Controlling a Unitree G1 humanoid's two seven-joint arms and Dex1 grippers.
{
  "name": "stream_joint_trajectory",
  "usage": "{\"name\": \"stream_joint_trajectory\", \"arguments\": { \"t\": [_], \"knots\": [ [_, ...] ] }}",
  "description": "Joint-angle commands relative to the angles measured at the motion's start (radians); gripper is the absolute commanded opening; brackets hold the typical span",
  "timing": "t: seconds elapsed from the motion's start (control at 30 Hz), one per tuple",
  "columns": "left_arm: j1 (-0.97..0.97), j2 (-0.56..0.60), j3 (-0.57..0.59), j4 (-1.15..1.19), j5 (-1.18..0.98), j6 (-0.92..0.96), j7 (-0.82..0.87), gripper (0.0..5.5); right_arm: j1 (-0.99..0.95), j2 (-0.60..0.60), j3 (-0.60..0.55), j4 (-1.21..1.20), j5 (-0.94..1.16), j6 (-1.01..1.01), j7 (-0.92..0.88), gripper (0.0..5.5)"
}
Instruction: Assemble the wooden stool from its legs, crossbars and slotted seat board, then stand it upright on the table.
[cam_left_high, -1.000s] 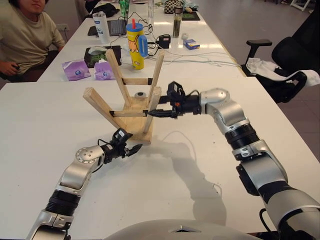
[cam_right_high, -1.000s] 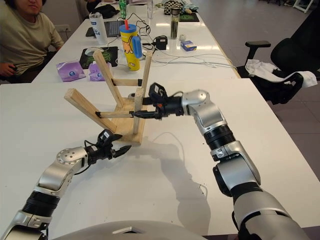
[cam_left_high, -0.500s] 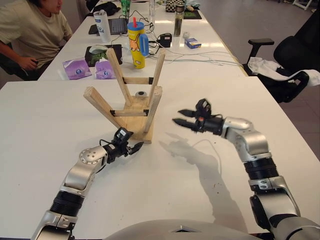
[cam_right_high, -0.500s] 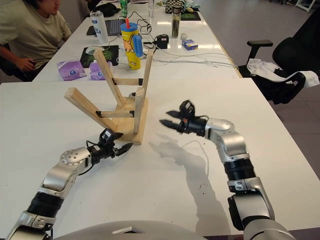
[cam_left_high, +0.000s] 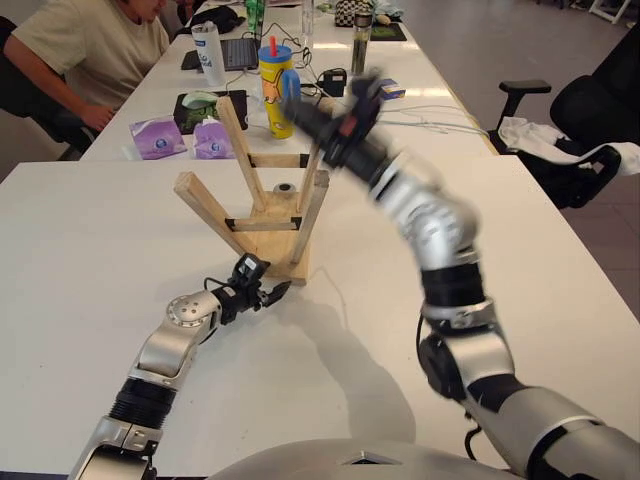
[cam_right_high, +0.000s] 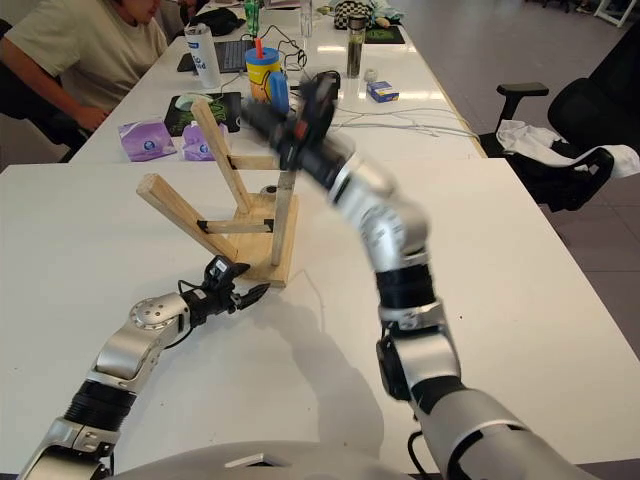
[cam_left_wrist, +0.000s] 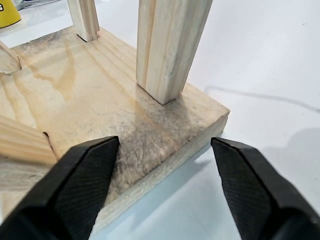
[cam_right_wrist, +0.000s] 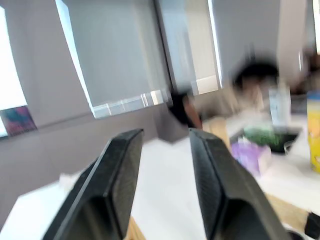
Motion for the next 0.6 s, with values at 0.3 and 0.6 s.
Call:
{"name": "stream_joint_trajectory", "arguments": {
  "t": [0.3, 0.6],
  "knots": [
    [0.067, -0.118, -0.008, 0.085, -0.006, 0.076, 0.063, 3.41, 0.054, -0.076, -0.138, 0.141, -0.085, -0.170, -0.059, 1.70],
    [0.429, -0.232, 0.164, -0.319, -0.094, -0.275, 0.146, 3.41, 0.319, -0.073, -0.170, -0.089, -0.206, -0.114, -0.283, 1.70]
  ]
}}
